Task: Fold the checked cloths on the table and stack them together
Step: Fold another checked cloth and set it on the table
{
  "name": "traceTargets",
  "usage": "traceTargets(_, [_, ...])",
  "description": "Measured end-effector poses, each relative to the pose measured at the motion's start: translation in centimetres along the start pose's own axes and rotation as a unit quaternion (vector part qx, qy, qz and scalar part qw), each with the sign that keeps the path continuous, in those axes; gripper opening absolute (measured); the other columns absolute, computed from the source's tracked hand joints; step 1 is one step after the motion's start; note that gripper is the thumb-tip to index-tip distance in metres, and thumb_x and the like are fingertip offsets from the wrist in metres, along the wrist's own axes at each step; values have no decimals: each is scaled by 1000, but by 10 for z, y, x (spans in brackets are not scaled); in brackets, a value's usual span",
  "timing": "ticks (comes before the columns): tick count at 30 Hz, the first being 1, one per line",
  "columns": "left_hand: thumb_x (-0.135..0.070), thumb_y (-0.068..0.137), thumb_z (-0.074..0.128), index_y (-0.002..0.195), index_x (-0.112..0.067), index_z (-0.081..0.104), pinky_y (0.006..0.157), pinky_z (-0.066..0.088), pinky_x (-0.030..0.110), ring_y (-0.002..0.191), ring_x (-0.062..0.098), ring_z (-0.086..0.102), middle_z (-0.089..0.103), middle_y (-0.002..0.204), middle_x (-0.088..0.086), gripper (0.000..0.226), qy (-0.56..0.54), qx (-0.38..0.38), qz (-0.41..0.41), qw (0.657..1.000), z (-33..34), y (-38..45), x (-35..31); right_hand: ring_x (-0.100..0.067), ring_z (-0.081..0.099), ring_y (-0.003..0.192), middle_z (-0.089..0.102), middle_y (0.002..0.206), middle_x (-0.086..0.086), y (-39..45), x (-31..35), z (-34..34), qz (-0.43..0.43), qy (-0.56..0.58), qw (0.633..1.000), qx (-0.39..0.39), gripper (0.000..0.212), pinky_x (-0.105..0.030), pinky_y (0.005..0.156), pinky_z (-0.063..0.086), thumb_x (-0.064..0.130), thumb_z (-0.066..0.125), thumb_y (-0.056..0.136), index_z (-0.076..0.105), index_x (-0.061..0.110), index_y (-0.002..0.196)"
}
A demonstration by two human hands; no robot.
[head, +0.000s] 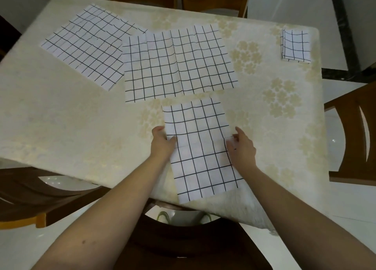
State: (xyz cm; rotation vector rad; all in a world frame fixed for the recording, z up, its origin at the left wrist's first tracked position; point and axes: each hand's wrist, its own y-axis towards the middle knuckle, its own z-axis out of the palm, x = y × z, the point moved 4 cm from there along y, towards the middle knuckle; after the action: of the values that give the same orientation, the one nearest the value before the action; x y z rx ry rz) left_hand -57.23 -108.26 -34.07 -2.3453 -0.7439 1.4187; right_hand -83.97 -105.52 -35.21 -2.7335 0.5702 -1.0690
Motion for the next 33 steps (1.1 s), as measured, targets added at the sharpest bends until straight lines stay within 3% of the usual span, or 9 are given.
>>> traceTargets(3, [-33,89,68,142,-18,26,90,52,38,105,27,64,62,121,6,69,-1,55,-11,998,-5,-4,8,-27,60,108,62,101,5,14,1,-1,104,67,992,20,53,-49,99,43,32,58,92,42,20,141])
traceTargets(6, [-17,87,73,146,-15,23,96,51,37,117,20,58,55,134,1,77,-86,133,-4,987,-5,-19,19,-27,63,99,59,84,11,21,2,-1,132,77,986,63,53,-51,98,45,41,64,88,45,20,134])
traceTargets(11, [0,85,72,153,-32,8,87,53,22,119,15,59,54,140,0,99,-127,181,5,975,-14,-31,33,-22,58,104,59,111,0,16,9,-7,104,100,981,131,53,-38,96,47,41,67,88,54,14,131])
traceTargets(15, [-4,87,70,152,-40,8,73,51,9,103,12,67,61,127,-6,97,-62,137,69,986,-27,-38,26,-17,54,96,58,112,-1,7,15,-12,83,120,978,152,52,-27,79,41,37,67,89,53,10,132])
traceTargets(19, [-19,86,73,137,-64,22,87,53,46,89,43,63,64,90,5,85,2,104,114,988,-42,-38,26,-16,60,88,66,113,-8,-1,17,-20,85,212,963,147,51,-27,73,44,38,71,85,52,26,131])
traceTargets(22, [-21,87,72,133,-59,37,84,49,40,71,36,57,51,69,22,69,-6,72,130,989,-53,-40,22,-15,64,88,70,101,-7,-9,21,-32,58,254,956,133,56,-24,71,44,35,73,85,49,37,135])
traceTargets(24, [-20,87,72,124,-52,54,83,46,33,65,26,47,42,62,14,52,-11,65,153,986,-58,-45,15,-6,57,65,68,83,-1,-19,28,-42,21,277,952,127,43,-16,58,41,27,70,88,57,34,129])
traceTargets(27, [-19,87,73,110,-37,70,77,45,27,58,9,35,29,57,-12,30,19,48,191,980,-65,-52,3,-2,50,59,60,72,6,-34,37,-58,-36,269,956,111,21,-10,57,38,22,70,88,71,29,108])
traceTargets(33, [-36,85,73,111,-26,72,73,47,23,81,13,66,71,80,-1,28,237,-28,265,934,-79,-75,-19,10,58,80,67,91,19,-66,41,-80,-96,81,991,50,18,-2,67,38,33,74,84,71,33,101])
